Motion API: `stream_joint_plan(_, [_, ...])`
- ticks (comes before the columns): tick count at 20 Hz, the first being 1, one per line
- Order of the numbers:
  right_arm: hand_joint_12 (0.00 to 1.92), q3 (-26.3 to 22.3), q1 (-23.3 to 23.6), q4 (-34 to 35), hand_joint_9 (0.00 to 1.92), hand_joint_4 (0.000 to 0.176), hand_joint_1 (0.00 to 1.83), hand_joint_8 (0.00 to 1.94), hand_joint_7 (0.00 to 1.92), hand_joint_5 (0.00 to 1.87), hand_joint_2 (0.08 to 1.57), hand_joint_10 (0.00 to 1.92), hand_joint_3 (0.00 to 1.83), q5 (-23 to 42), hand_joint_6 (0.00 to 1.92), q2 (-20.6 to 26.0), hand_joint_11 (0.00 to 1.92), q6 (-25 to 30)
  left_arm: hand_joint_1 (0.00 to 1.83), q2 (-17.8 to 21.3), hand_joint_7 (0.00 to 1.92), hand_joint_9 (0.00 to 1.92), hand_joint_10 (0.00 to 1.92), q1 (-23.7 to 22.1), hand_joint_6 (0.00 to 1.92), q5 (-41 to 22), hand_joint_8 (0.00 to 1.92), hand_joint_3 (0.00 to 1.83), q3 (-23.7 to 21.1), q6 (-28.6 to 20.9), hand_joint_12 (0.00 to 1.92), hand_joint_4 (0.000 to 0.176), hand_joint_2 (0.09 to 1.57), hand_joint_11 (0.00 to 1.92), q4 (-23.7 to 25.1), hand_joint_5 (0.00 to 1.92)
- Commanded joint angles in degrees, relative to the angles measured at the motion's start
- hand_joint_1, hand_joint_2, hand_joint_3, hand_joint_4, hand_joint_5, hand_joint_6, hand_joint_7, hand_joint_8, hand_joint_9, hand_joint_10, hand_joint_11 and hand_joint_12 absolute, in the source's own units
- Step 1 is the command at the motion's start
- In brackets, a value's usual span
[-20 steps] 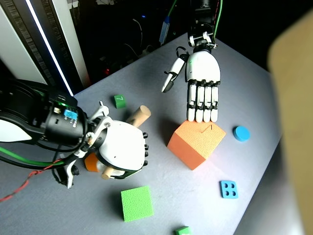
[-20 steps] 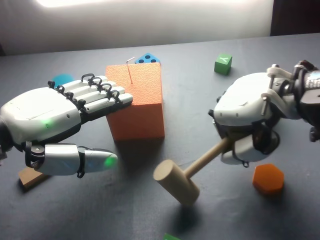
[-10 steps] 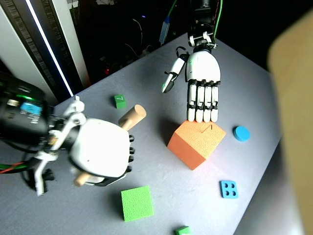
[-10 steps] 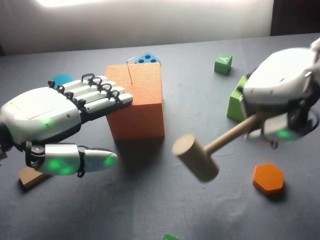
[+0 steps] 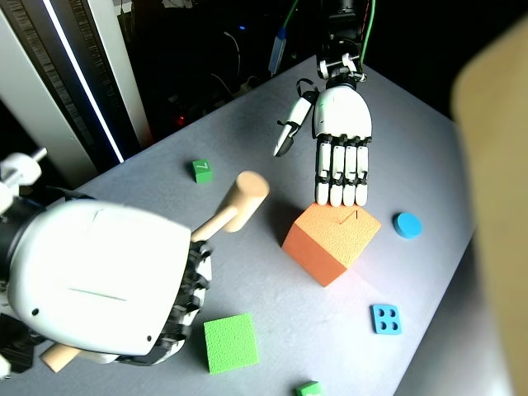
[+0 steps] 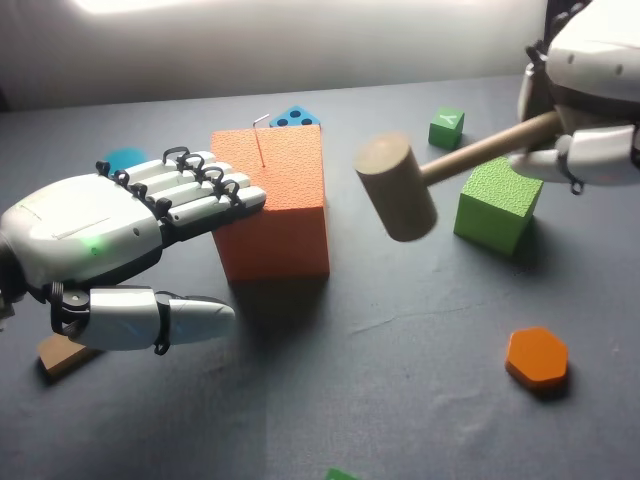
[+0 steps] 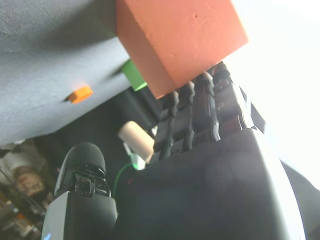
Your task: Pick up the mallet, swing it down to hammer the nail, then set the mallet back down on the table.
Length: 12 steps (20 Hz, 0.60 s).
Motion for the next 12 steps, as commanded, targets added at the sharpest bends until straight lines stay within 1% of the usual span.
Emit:
stream_joint_plan(1, [1.92,0.33,0.91,0.17,1.58,0.000,0.57,1.94,1.48,1.21,1.56,1.92,0.01,9.56,1.92,0.14,1.72,-0.76,0.00,-0.27,0.13,0.08,0.01,-0.23,0.01,-4.24,0.01,0.00,0.27,-0.22,0.01,0.000,1.24,0.01,-0.58,0.09])
stream_joint_plan(3, [1.92,0.98,0.98,0.21,1.58,0.000,0.62,1.94,1.48,1.23,1.54,1.92,0.00,12.56,1.92,-1.07,1.72,-2.65,0.00,-0.27,0.12,0.08,0.00,-0.24,0.00,-4.24,0.00,0.00,0.31,-0.22,0.01,0.000,1.23,0.01,-0.58,0.08])
stream_joint_plan(4, [1.92,1.27,1.17,6.98,1.58,0.000,0.58,1.94,1.49,1.24,1.55,1.92,0.00,13.30,1.92,-1.89,1.72,-9.48,0.00,-0.27,0.13,0.08,0.00,-0.27,0.00,-4.24,0.01,0.00,0.32,-0.22,0.01,0.000,1.23,0.01,-0.59,0.08])
stream_joint_plan(5, [1.92,1.42,1.08,16.89,1.58,0.000,0.55,1.94,1.49,1.24,1.55,1.92,0.00,15.74,1.92,-2.78,1.71,-21.21,0.00,-0.27,0.13,0.09,0.01,-0.28,0.01,-4.24,0.01,0.00,0.32,-0.22,0.01,0.000,1.23,0.02,-0.59,0.09])
stream_joint_plan(6, [1.92,2.09,0.77,17.94,1.58,0.000,0.55,1.94,1.49,1.23,1.55,1.92,0.00,18.02,1.92,-3.78,1.71,-23.24,0.00,-0.27,0.12,0.08,0.00,-0.28,0.00,-4.24,0.00,0.00,0.32,-0.22,0.01,0.000,1.23,0.01,-0.59,0.08])
stream_joint_plan(7, [1.92,2.45,0.60,19.12,1.57,0.000,0.53,1.94,1.48,1.24,1.54,1.92,0.00,19.56,1.92,-4.44,1.70,-23.62,0.00,-0.27,0.13,0.08,0.00,-0.28,0.00,-4.24,0.00,0.00,0.30,-0.22,0.01,0.000,1.24,0.01,-0.59,0.09])
stream_joint_plan(9, [1.92,2.52,0.09,23.46,1.55,0.000,0.50,1.94,1.45,1.20,1.55,1.92,0.00,21.48,1.92,-5.35,1.69,-26.11,0.00,-0.27,0.13,0.09,0.00,-0.28,0.00,-4.24,0.00,0.00,0.29,-0.22,0.01,0.000,1.23,0.01,-0.59,0.08])
stream_joint_plan(10, [1.92,2.26,-0.64,29.94,1.54,0.000,0.49,1.94,1.45,1.20,1.55,1.92,0.00,23.58,1.92,-6.04,1.68,-30.68,0.00,-0.26,0.13,0.09,0.00,-0.28,0.00,-4.24,0.00,0.00,0.32,-0.22,0.01,0.000,1.24,0.01,-0.59,0.09])
stream_joint_plan(11, [1.92,2.04,-1.53,35.31,1.55,0.000,0.47,1.94,1.46,1.21,1.55,1.92,0.00,27.46,1.92,-6.64,1.68,-35.29,0.00,-0.27,0.13,0.09,0.00,-0.28,0.00,-4.24,0.00,0.00,0.35,-0.22,0.01,0.000,1.24,0.01,-0.58,0.08])
stream_joint_plan(12, [1.92,1.83,-2.12,42.02,1.56,0.000,0.49,1.94,1.47,1.21,1.55,1.92,0.00,30.39,1.92,-7.28,1.71,-39.55,0.00,-0.27,0.13,0.10,0.01,-0.28,0.00,-4.24,0.01,0.00,0.34,-0.22,0.01,0.000,1.23,0.01,-0.58,0.08])
